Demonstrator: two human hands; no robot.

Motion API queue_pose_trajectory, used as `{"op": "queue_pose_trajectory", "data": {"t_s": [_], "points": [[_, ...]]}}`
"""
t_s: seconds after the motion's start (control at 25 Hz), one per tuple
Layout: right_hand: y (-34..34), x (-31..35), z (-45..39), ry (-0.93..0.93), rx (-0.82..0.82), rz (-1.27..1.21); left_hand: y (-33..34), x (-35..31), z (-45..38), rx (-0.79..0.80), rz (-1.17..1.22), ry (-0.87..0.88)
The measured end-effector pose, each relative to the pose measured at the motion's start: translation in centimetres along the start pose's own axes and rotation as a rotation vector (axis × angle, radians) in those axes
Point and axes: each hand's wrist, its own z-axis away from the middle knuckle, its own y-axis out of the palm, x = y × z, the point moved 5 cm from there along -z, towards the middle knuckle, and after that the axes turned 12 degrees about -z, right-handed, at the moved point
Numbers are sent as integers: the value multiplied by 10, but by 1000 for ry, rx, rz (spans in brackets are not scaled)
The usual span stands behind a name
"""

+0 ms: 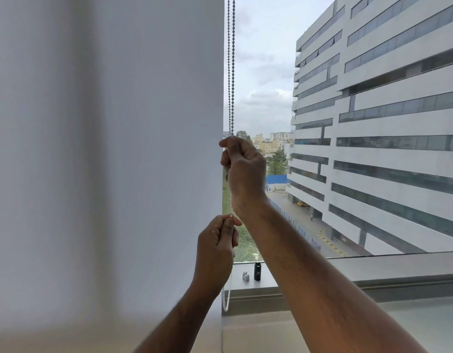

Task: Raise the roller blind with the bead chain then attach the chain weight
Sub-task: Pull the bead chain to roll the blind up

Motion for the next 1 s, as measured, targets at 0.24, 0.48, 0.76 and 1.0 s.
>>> {"op": "queue_pose_trajectory", "data": {"t_s": [0.24,0.48,0.76,1.0], "points": [[-20,-12,24,-14,-9,36,-6,5,-7,-40,37,-128],[-34,-33,57,21,-6,43,-26,-72,-67,-161,191,-28],[-53,-59,90,70,-47,90,-21,-150,-119,-86,316,20],[-62,-70,110,87,-7,115,-18,-136,-119,-168,207,75]]}}
